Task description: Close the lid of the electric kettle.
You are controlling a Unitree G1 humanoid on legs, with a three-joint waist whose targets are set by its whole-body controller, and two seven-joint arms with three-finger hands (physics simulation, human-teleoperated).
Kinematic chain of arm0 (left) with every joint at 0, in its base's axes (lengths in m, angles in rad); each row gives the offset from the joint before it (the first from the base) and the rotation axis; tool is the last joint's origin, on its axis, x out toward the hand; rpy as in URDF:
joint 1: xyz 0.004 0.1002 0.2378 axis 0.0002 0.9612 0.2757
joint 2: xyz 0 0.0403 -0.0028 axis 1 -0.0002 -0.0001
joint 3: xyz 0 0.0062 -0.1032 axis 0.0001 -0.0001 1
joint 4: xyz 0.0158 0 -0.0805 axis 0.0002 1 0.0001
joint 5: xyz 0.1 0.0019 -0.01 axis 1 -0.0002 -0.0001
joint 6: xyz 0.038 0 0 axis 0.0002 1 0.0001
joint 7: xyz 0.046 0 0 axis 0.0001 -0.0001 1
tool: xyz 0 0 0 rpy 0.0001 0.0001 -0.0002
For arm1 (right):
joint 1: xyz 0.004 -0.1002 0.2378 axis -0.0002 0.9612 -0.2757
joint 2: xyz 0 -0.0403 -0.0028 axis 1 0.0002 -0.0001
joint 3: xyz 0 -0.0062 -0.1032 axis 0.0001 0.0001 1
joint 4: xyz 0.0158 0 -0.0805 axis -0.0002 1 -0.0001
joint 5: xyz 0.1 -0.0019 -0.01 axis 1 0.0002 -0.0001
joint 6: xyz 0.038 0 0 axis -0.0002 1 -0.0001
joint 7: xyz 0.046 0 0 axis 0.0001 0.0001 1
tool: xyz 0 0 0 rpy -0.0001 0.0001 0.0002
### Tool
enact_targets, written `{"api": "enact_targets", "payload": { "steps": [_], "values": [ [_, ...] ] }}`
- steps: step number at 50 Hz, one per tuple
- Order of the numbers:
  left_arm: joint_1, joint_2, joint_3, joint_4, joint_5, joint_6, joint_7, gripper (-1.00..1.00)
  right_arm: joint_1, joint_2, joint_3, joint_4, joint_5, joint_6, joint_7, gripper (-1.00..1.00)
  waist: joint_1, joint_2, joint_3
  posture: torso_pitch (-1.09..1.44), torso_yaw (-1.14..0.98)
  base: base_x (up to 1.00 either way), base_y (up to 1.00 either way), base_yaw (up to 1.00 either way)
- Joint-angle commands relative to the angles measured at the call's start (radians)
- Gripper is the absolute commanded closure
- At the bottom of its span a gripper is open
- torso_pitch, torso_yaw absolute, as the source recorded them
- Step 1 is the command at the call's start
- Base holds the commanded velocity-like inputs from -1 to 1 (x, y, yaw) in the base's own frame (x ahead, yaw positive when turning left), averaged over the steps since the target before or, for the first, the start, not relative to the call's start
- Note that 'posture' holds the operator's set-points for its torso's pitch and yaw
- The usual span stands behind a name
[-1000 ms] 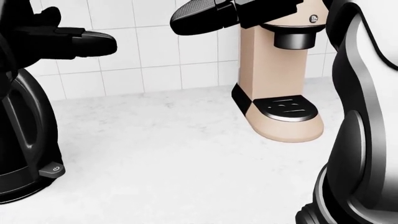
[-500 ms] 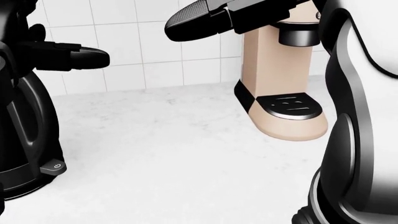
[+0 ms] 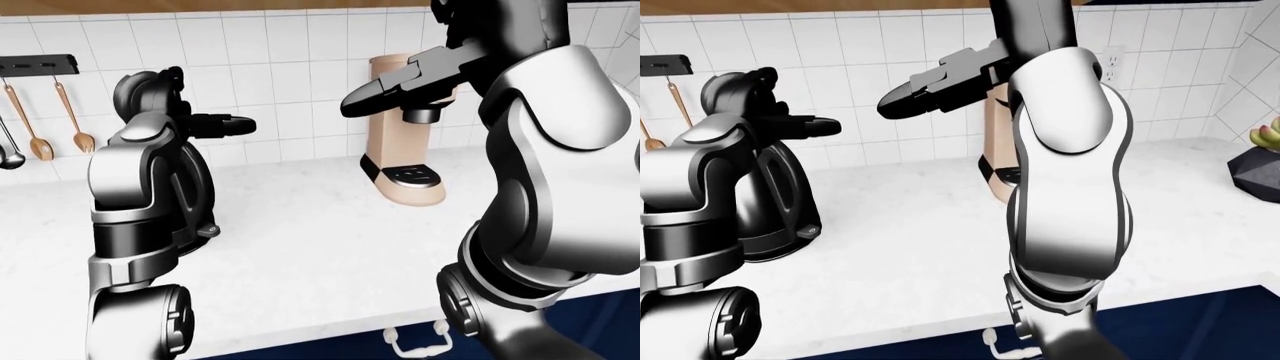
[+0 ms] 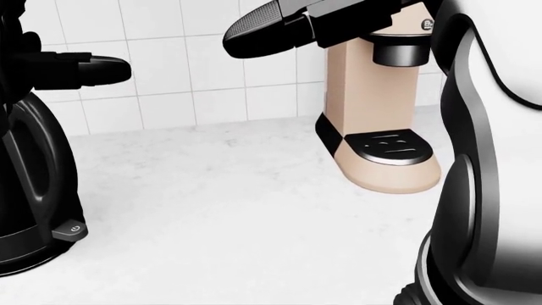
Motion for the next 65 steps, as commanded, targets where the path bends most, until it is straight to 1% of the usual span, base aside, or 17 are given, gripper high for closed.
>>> {"api": "enact_targets", "payload": {
  "steps": [1, 17, 21, 25, 28, 31, 32, 35, 38, 39, 42, 44, 48, 53, 57, 61, 65],
  "values": [
    [-0.038, 0.015, 0.007, -0.021, -0.007, -0.038, 0.006, -1.0, -0.028, -0.006, -0.007, 0.001, -0.009, -0.019, -0.005, -1.0, 0.0, 0.003, -0.003, -0.63, 0.0, 0.0, 0.0, 0.0],
    [-0.041, 0.044, 0.015, 0.086, -0.031, -0.119, 0.033, -1.0, -0.022, 0.001, 0.0, 0.008, -0.036, -0.031, 0.011, -1.0, -0.009, 0.01, -0.004, -0.63, 0.0, 0.0, 0.0, 0.0],
    [-0.042, 0.053, 0.019, 0.129, -0.037, -0.159, 0.035, -1.0, -0.02, 0.004, 0.001, 0.006, -0.042, -0.032, 0.015, -1.0, -0.011, 0.011, -0.004, -0.63, 0.0, 0.0, 0.0, 0.0],
    [-0.042, 0.062, 0.024, 0.13, -0.053, -0.172, 0.032, -1.0, -0.016, 0.009, 0.002, 0.011, -0.047, -0.041, 0.017, -1.0, -0.012, 0.013, -0.005, -0.63, 0.0, 0.0, 0.0, 0.0],
    [-0.042, 0.065, 0.037, 0.124, -0.086, -0.192, 0.023, -1.0, -0.018, 0.01, 0.004, 0.009, -0.053, -0.037, 0.021, -1.0, -0.014, 0.014, -0.005, -0.63, 0.0, 0.0, 0.0, 0.0],
    [-0.043, 0.071, 0.063, 0.127, -0.142, -0.214, 0.022, -1.0, -0.018, 0.011, 0.002, 0.01, -0.056, -0.038, 0.024, -1.0, -0.014, 0.014, -0.003, -0.63, 0.0, 0.0, 0.0, 0.0],
    [-0.045, 0.073, 0.081, 0.14, -0.173, -0.222, 0.023, -1.0, -0.02, 0.011, 0.003, 0.009, -0.057, -0.036, 0.026, -1.0, -0.014, 0.014, -0.003, -0.63, 0.0, 0.0, 0.0, 0.0],
    [-0.048, 0.089, 0.102, 0.188, -0.251, -0.263, 0.027, -1.0, -0.019, 0.012, 0.001, 0.011, -0.059, -0.039, 0.027, -1.0, -0.013, 0.013, -0.003, -0.63, 0.0, 0.0, 0.0, 0.0],
    [-0.051, 0.11, 0.112, 0.243, -0.32, -0.298, 0.032, -1.0, -0.021, 0.013, 0.0, 0.012, -0.061, -0.039, 0.028, -1.0, -0.011, 0.015, -0.003, -0.63, 0.0, 0.0, 0.0, 0.0],
    [-0.051, 0.116, 0.106, 0.256, -0.336, -0.308, 0.034, -1.0, -0.021, 0.013, -0.001, 0.013, -0.061, -0.04, 0.028, -1.0, -0.011, 0.015, -0.004, -0.63, 0.0, 0.0, 0.0, 0.0],
    [-0.053, 0.13, 0.134, 0.323, -0.416, -0.359, 0.041, -1.0, -0.021, 0.013, 0.001, 0.01, -0.063, -0.038, 0.029, -1.0, -0.008, 0.016, -0.004, -0.63, 0.0, 0.0, 0.0, 0.0],
    [-0.053, 0.147, 0.128, 0.37, -0.449, -0.384, 0.046, -1.0, -0.02, 0.013, 0.001, 0.009, -0.064, -0.039, 0.03, -1.0, -0.007, 0.018, -0.004, -0.63, 0.0, 0.0, 0.0, 0.0],
    [-0.056, 0.162, 0.107, 0.426, -0.483, -0.416, 0.062, -1.0, -0.019, 0.014, 0.003, 0.008, -0.066, -0.038, 0.03, -1.0, -0.005, 0.021, -0.006, -0.63, 0.0, 0.0, 0.0, 0.0],
    [-0.052, 0.168, 0.092, 0.402, -0.507, -0.407, 0.08, -1.0, -0.018, 0.017, 0.004, 0.008, -0.069, -0.04, 0.031, -1.0, -0.008, 0.027, -0.006, -0.63, 0.0, 0.0, 0.0, 0.0],
    [-0.046, 0.175, 0.097, 0.339, -0.537, -0.385, 0.1, -1.0, -0.012, 0.02, 0.004, 0.013, -0.07, -0.049, 0.031, -1.0, -0.011, 0.029, -0.004, -0.63, 0.0, 0.0, 0.0, 0.0],
    [-0.03, 0.183, 0.089, 0.197, -0.522, -0.375, 0.161, -1.0, -0.013, 0.022, 0.006, 0.013, -0.074, -0.049, 0.033, -1.0, -0.014, 0.029, -0.002, -0.63, 0.0, 0.0, 0.0, 0.0],
    [-0.024, 0.192, 0.102, 0.073, -0.534, -0.337, 0.217, -1.0, -0.014, 0.023, 0.006, 0.013, -0.076, -0.048, 0.035, -1.0, -0.018, 0.026, 0.003, -0.63, 0.0, 0.0, 0.0, 0.0]
  ]
}}
